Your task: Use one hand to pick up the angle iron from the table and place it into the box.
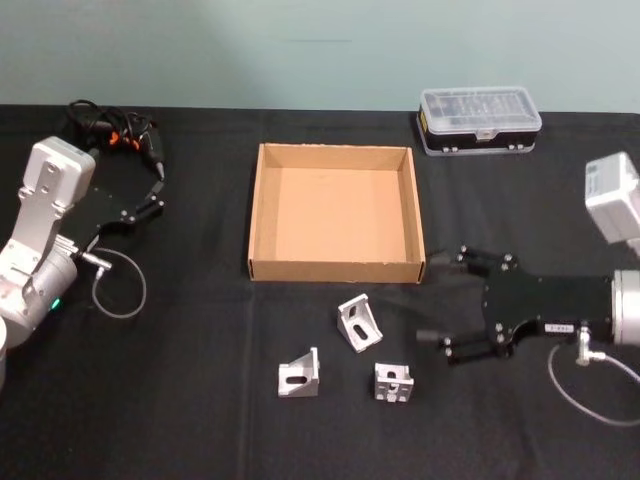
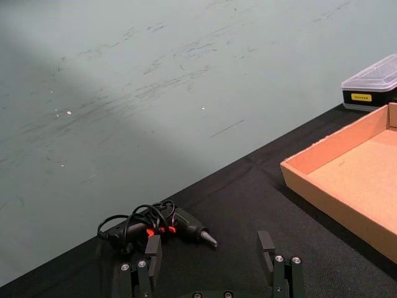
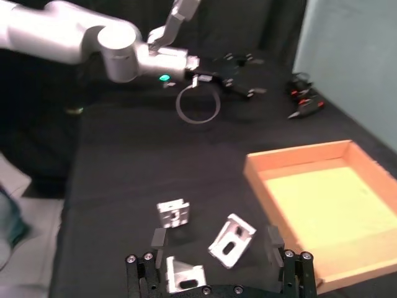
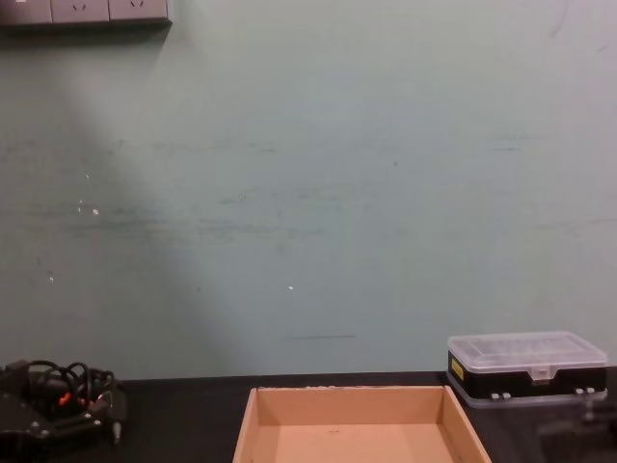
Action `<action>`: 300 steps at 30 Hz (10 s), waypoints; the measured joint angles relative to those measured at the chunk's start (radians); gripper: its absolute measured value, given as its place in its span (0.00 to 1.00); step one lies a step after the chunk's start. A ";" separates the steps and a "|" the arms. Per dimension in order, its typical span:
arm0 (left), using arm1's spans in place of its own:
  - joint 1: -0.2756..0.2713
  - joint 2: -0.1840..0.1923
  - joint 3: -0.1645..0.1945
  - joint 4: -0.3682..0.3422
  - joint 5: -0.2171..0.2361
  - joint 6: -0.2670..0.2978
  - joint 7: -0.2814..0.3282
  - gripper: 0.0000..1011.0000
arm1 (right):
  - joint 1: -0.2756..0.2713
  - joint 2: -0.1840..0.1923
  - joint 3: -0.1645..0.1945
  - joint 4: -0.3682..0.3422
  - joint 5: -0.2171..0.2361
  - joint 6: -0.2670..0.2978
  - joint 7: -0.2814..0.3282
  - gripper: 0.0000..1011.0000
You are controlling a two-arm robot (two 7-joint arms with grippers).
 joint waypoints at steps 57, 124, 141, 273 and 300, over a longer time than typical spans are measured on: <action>0.000 0.000 0.000 0.000 0.000 0.000 0.000 0.99 | 0.163 -0.086 -0.278 0.112 -0.206 0.066 0.062 0.99; 0.000 0.000 0.000 0.000 0.000 0.000 0.000 0.99 | 0.184 -0.149 -0.137 0.103 -0.129 0.047 -0.084 0.09; 0.000 0.000 0.000 0.000 0.000 0.000 0.000 0.99 | 0.356 -0.390 -0.152 0.418 -0.264 0.026 -0.215 0.09; 0.000 0.000 0.000 0.000 0.000 0.000 0.000 0.99 | 0.272 -0.327 -0.373 0.310 -0.240 0.047 0.029 0.98; 0.000 0.000 0.000 0.000 0.000 0.000 0.000 0.99 | 0.260 -0.332 -0.354 0.302 -0.206 0.060 0.020 0.45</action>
